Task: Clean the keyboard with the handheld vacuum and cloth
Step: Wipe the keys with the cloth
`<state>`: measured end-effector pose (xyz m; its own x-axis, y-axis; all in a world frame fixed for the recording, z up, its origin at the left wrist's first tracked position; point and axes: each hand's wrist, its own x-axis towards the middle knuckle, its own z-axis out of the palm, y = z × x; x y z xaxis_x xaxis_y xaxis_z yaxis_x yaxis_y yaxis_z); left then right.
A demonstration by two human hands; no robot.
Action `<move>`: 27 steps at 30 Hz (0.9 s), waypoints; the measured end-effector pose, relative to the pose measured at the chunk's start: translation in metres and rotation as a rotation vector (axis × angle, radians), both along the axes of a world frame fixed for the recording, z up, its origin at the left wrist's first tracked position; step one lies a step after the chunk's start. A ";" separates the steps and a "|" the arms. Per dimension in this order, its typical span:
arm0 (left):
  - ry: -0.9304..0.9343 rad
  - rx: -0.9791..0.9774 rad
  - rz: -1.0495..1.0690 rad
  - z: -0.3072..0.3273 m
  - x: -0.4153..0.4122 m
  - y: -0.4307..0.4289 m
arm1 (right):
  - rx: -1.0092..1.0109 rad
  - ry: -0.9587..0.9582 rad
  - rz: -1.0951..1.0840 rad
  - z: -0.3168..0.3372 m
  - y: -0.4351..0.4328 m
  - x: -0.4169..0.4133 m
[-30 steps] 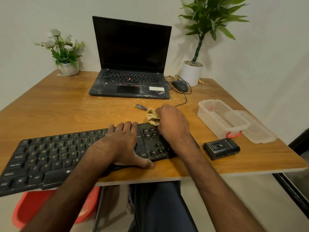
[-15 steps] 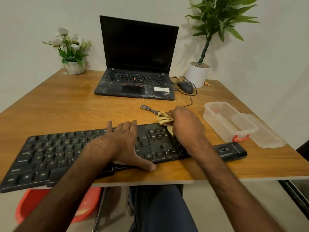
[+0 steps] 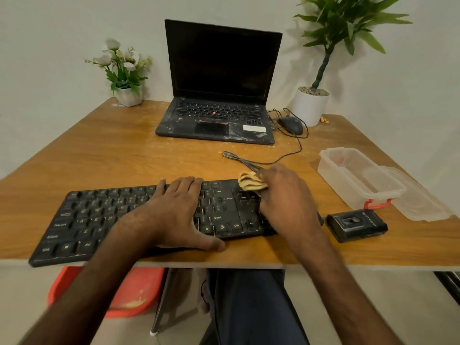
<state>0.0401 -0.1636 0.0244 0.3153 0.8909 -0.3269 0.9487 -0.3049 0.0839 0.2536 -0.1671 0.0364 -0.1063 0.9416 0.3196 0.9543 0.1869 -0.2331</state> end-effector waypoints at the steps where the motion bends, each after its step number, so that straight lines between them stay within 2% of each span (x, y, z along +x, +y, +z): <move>1: -0.003 0.023 -0.003 -0.002 0.000 0.000 | 0.017 0.008 -0.006 0.000 0.003 -0.004; 5: -0.014 0.085 -0.001 -0.007 0.001 -0.002 | -0.022 0.042 0.115 -0.002 0.000 -0.026; 9: -0.026 0.082 0.006 -0.005 0.000 -0.004 | -0.082 0.025 0.176 0.000 -0.016 -0.010; 11: -0.035 0.084 0.006 -0.005 0.001 -0.004 | -0.084 -0.032 0.133 0.001 -0.019 0.005; 15: -0.048 0.071 0.009 -0.006 0.002 -0.004 | -0.024 -0.027 -0.003 0.000 -0.006 0.013; 19: -0.035 0.066 0.008 -0.005 0.003 -0.004 | 0.102 0.092 -0.133 0.007 0.008 0.016; 24: -0.016 0.061 0.007 -0.006 0.003 -0.003 | 0.004 -0.050 0.105 -0.014 -0.024 -0.011; 27: -0.004 0.054 0.004 -0.005 0.003 -0.004 | -0.011 0.007 0.169 -0.016 -0.044 0.000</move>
